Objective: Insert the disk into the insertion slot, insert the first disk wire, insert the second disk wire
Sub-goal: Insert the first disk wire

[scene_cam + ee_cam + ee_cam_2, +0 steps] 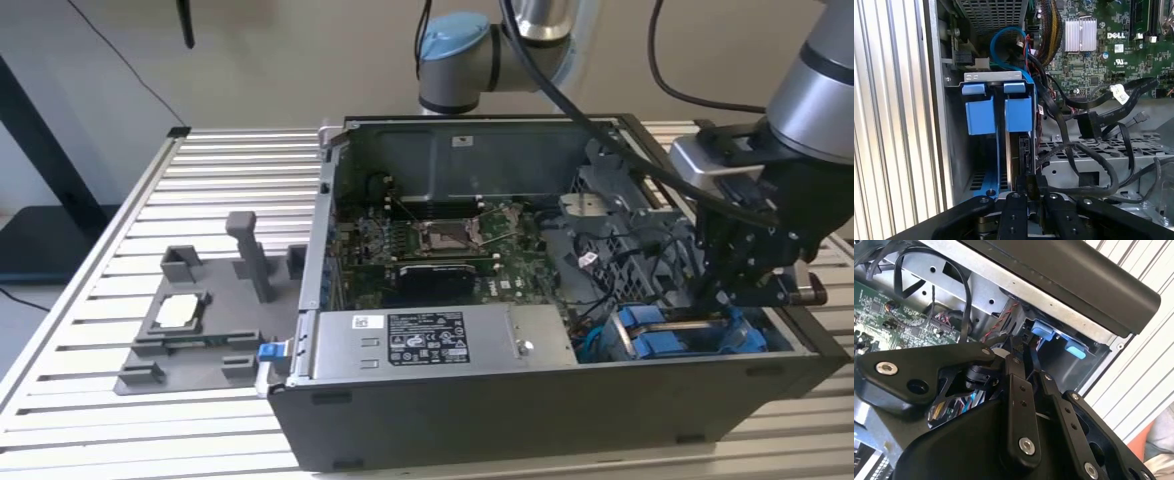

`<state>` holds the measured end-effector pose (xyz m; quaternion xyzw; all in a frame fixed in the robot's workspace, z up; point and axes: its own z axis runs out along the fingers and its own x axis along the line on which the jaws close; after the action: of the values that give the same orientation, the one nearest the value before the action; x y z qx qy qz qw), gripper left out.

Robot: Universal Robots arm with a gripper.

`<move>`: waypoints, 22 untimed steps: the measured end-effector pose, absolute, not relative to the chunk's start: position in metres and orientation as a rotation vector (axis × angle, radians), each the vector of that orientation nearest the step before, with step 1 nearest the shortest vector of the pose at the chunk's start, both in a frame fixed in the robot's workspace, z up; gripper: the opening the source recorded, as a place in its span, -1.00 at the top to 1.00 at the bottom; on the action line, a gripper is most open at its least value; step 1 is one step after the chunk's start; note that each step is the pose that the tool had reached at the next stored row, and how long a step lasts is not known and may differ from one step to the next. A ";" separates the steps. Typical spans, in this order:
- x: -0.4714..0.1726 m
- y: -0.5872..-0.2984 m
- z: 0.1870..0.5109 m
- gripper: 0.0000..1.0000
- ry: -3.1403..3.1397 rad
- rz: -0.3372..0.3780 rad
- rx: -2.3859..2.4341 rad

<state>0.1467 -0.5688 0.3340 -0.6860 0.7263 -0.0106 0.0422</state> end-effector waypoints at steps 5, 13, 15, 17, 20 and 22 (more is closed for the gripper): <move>0.147 -0.569 0.333 0.62 2.222 -0.031 -2.099; 0.147 -0.569 0.341 0.47 2.222 -0.031 -2.098; 0.147 -0.569 0.349 0.47 2.222 -0.032 -2.099; 0.147 -0.569 0.353 0.47 2.222 -0.033 -2.099; 0.147 -0.569 0.359 0.47 2.223 -0.034 -2.100; 0.147 -0.569 0.363 0.47 2.223 -0.034 -2.100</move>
<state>0.1467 -0.5685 0.3628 -0.6860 0.7263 -0.0112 0.0417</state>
